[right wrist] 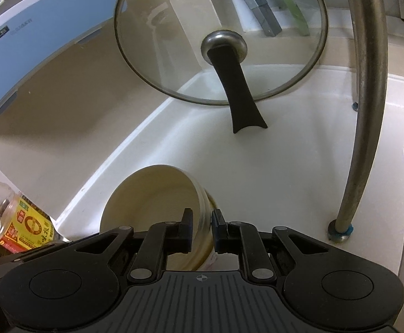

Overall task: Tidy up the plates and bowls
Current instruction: 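Lift the cream bowl with both grippers and carry it over the white floral bowl, then lower the cream bowl into the floral bowl and open both grippers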

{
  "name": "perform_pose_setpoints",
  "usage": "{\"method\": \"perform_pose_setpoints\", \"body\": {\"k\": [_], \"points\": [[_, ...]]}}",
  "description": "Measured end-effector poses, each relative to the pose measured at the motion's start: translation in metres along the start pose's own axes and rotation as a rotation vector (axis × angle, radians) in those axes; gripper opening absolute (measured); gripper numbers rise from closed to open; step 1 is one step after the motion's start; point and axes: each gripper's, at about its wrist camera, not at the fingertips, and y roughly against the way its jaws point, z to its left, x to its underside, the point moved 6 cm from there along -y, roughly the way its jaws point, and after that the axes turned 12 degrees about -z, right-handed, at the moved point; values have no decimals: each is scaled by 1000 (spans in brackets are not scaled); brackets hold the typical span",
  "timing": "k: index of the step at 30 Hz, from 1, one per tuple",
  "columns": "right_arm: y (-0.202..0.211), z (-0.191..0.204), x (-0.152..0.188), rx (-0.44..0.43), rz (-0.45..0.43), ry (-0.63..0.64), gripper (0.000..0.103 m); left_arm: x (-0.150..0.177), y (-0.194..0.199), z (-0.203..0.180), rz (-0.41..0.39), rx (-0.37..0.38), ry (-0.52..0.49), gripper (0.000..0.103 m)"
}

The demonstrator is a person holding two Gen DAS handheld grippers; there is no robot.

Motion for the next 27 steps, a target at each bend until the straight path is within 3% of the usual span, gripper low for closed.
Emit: {"method": "perform_pose_setpoints", "body": {"k": [10, 12, 14, 27], "points": [[2, 2, 0, 34, -9, -14, 20, -9, 7, 3, -29, 33, -9, 20], [6, 3, -1, 30, -23, -18, 39, -12, 9, 3, -40, 33, -16, 21], [11, 4, -2, 29, -39, -18, 48, -13, 13, 2, -50, 35, -18, 22], [62, 0, 7, -33, -69, -10, 50, -2, 58, -8, -67, 0, 21, 24]]}}
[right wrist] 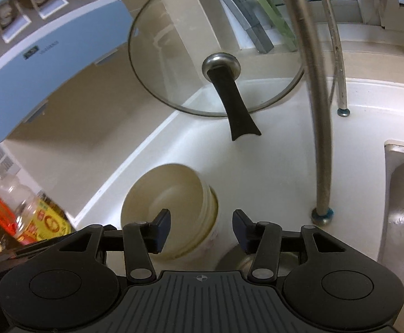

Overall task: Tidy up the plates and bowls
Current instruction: 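Lower the cream bowl into the floral bowl and open both grippers, then move both grippers toward the small steel saucepan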

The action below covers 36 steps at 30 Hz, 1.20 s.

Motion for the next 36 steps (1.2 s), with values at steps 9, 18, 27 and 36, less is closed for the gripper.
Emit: {"method": "perform_pose_setpoints", "body": {"k": [9, 18, 27, 36], "points": [[52, -13, 19, -68, 30, 5, 50, 30, 46, -15, 12, -62, 7, 24], [96, -35, 44, -88, 87, 48, 50, 70, 80, -41, 57, -101, 45, 24], [119, -57, 64, -90, 138, 69, 50, 94, 97, -63, 83, -130, 62, 24], [130, -68, 73, -106, 171, 90, 50, 109, 107, -70, 106, -196, 68, 24]]}}
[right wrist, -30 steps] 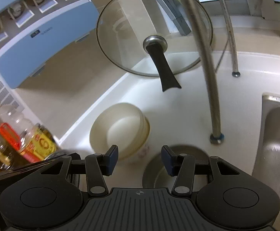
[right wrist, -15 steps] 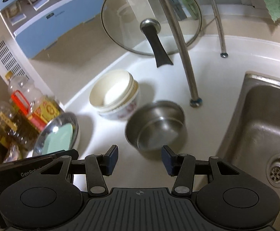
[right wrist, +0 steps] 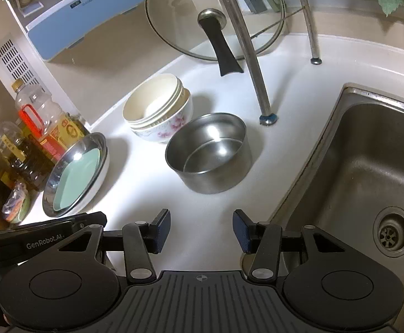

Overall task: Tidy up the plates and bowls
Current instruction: 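Move both grippers toward the small steel saucepan, then close both grippers on the saucepan rim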

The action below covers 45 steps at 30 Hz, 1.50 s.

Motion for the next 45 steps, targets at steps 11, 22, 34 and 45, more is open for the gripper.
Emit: {"method": "perform_pose_setpoints", "body": {"k": [11, 22, 34, 45], "points": [[0, 0, 7, -28, 31, 21, 50, 7, 8, -1, 5, -58, 10, 24], [-10, -8, 5, 5, 33, 28, 50, 5, -8, -9, 25, -30, -21, 24], [-23, -32, -25, 95, -71, -22, 50, -25, -46, -27, -11, 88, -75, 24], [-54, -35, -39, 122, -108, -9, 50, -44, -83, -35, -13, 156, -85, 24]]}}
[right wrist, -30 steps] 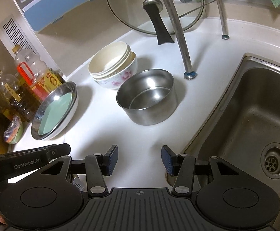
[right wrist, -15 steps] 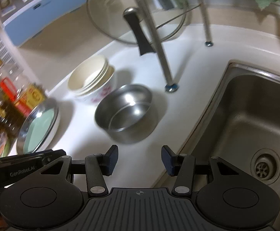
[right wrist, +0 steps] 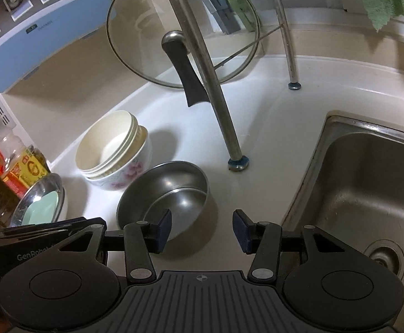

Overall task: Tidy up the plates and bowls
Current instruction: 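Close both grippers on the saucepan rim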

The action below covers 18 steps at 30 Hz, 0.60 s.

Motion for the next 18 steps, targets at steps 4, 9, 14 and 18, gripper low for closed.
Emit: {"method": "perform_pose_setpoints", "body": {"k": [4, 9, 14, 18], "points": [[-13, -2, 1, 12, 5, -4, 50, -4, -13, -2, 8, 11, -4, 24], [-26, -2, 0, 26, 6, 5, 49, -6, -28, -2, 22, 8, -19, 24], [-36, 0, 0, 36, 12, 12, 38, -5, -41, -2, 37, 7, -24, 24], [-39, 1, 1, 40, 10, 22, 30, -3, -47, -2, 51, 16, -27, 24]]}}
